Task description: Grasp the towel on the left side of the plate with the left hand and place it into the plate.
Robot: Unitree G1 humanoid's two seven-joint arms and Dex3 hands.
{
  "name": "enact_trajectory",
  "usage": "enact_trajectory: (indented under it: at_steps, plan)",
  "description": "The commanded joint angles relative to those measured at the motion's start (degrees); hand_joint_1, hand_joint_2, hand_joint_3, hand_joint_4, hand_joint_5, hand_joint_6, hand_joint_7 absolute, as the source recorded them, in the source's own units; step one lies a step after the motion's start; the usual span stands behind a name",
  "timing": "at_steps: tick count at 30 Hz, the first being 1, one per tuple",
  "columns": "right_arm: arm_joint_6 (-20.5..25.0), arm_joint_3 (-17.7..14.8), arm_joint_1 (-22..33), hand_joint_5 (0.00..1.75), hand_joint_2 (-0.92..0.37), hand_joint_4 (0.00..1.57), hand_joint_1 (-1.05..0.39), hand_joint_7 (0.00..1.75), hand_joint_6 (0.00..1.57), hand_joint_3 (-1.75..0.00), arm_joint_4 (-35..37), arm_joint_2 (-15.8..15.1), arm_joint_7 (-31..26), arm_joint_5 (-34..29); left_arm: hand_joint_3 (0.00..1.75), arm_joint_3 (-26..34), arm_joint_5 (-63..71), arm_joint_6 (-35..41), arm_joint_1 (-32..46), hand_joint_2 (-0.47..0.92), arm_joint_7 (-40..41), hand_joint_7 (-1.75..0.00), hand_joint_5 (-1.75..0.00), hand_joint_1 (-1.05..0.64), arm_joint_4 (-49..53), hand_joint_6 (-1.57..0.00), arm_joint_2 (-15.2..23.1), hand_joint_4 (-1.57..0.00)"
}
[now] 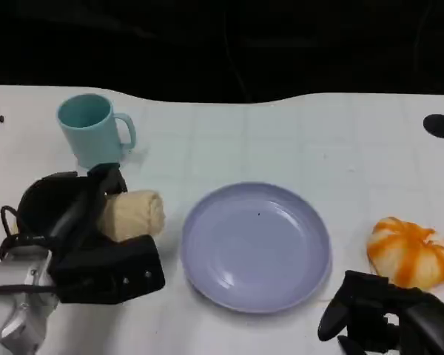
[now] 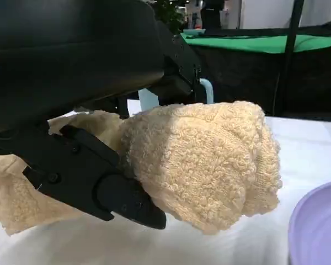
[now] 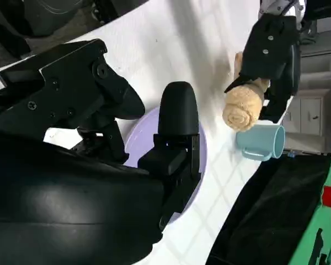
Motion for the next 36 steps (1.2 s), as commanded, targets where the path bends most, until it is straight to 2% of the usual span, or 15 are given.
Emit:
enact_trajectory:
  at_steps: [1, 3, 4, 7, 10, 14, 22, 24, 26, 30, 32, 34, 35, 36]
  plan:
    - [0.31, 0.11, -0.23, 1.75, -0.6, 0.72, -0.01, 1.48, 0.62, -1.12, -0.28, 0.02, -0.48, -0.12, 0.26, 0.55, -0.02, 1.3, -1.36, 0.87, -2.02, -1.75, -1.75, -0.19, -5.29, -0.61, -0.15, -0.87]
    - [-0.04, 0.18, -0.33, 1.75, -0.6, 0.72, -0.01, 1.47, 0.62, -1.12, 0.0, -0.11, -0.44, -0.23, 0.66, 0.1, 0.4, 1.1, -1.66, 0.64, -2.12, -1.75, -1.75, -0.19, -7.43, -0.64, -0.71, -0.9]
    - [-0.37, 0.21, -0.39, 1.75, -0.6, 0.72, -0.02, 1.47, 0.62, -1.11, 0.15, -0.19, -0.43, -0.39, 0.81, -0.1, 0.27, 0.85, -1.93, 0.56, -2.51, -1.75, -1.75, -0.22, -8.4, -0.64, -1.03, -0.9]
    - [-0.31, 0.12, -0.41, 1.75, -0.59, 0.73, -0.02, 1.47, 0.62, -1.11, 0.01, -0.45, -0.27, -0.47, 0.95, -0.79, -0.17, 1.08, -2.86, 0.48, -4.39, -1.75, -1.75, -0.22, -10.91, -0.64, -2.54, -0.9]
    - [0.43, -0.08, -0.07, 1.75, -0.59, 0.72, -0.03, 1.47, 0.62, -1.1, -0.57, -0.37, -0.31, -0.07, 0.98, -1.64, -0.43, 1.7, -3.54, 0.51, -5.59, -1.75, -1.75, -0.21, -12.16, -0.65, -5.18, -0.89]
    - [0.27, -0.53, 0.5, 1.75, -0.6, 0.73, -0.03, 1.46, 0.62, -1.09, -0.93, -0.48, -0.05, 0.47, 1.0, -3.55, 0.41, 3.0, -4.8, 0.48, -7.09, -1.74, -1.75, -0.22, -12.76, -0.68, -8.71, -0.91]
    - [-0.11, -1.12, 1.15, 1.75, -0.62, 0.72, -0.03, 1.46, 0.62, -1.08, -1.1, -0.75, 0.38, 0.55, 0.99, -6.77, 0.77, 6.52, -8.16, 0.48, -9.18, -1.74, -1.75, -0.22, -9.99, -0.67, -15.0, -0.91]
    - [-0.29, -1.19, 1.19, 1.75, -0.62, 0.73, -0.04, 1.46, 0.62, -1.08, -1.05, -0.83, 0.48, 0.46, 1.0, -7.74, 0.77, 7.25, -8.83, 0.5, -10.23, -1.68, -1.75, -0.21, -9.18, -0.7, -15.95, -0.92]
    - [-0.44, -1.29, 1.31, 1.75, -0.62, 0.73, -0.04, 1.46, 0.62, -1.07, -1.13, -0.86, 0.61, 0.56, 0.97, -8.84, 1.01, 8.08, -9.41, 0.48, -11.13, -1.54, -1.75, -0.2, -8.21, -0.75, -16.76, -0.9]
    - [-0.55, -1.7, 1.68, 1.75, -0.62, 0.73, -0.05, 1.46, 0.62, -1.07, -1.4, -0.83, 0.94, 0.94, 0.82, -11.16, 2.39, 8.74, -9.84, 0.52, -11.45, -1.55, -1.75, -0.2, -6.39, -0.73, -17.94, -0.87]
    - [-0.78, -1.9, 1.88, 1.75, -0.62, 0.72, -0.04, 1.46, 0.62, -1.07, -1.44, -0.79, 1.11, 1.04, 0.72, -12.02, 2.7, 8.77, -9.89, 0.6, -11.51, -1.49, -1.75, -0.22, -5.46, -0.73, -18.49, -0.86]
    - [-0.87, -1.98, 2.03, 1.75, -0.62, 0.72, -0.04, 1.46, 0.62, -1.07, -1.54, -0.82, 1.19, 0.97, 0.7, -12.65, 2.77, 8.65, -10.09, 0.62, -11.5, -1.47, -1.75, -0.22, -4.6, -0.73, -18.82, -0.85]
    - [-0.83, -1.97, 2.09, 1.75, -0.62, 0.72, -0.04, 1.46, 0.62, -1.07, -1.64, -0.83, 1.18, 0.88, 0.71, -12.87, 2.7, 8.62, -10.25, 0.63, -11.54, -1.4, -1.75, -0.23, -4.16, -0.75, -19.0, -0.84]
    - [-0.56, -1.97, 2.11, 1.75, -0.62, 0.72, -0.05, 1.46, 0.62, -1.07, -1.81, -0.84, 1.15, 0.85, 0.73, -12.98, 2.49, 8.51, -10.4, 0.62, -11.51, -1.25, -1.75, -0.22, -3.65, -0.79, -19.27, -0.84]
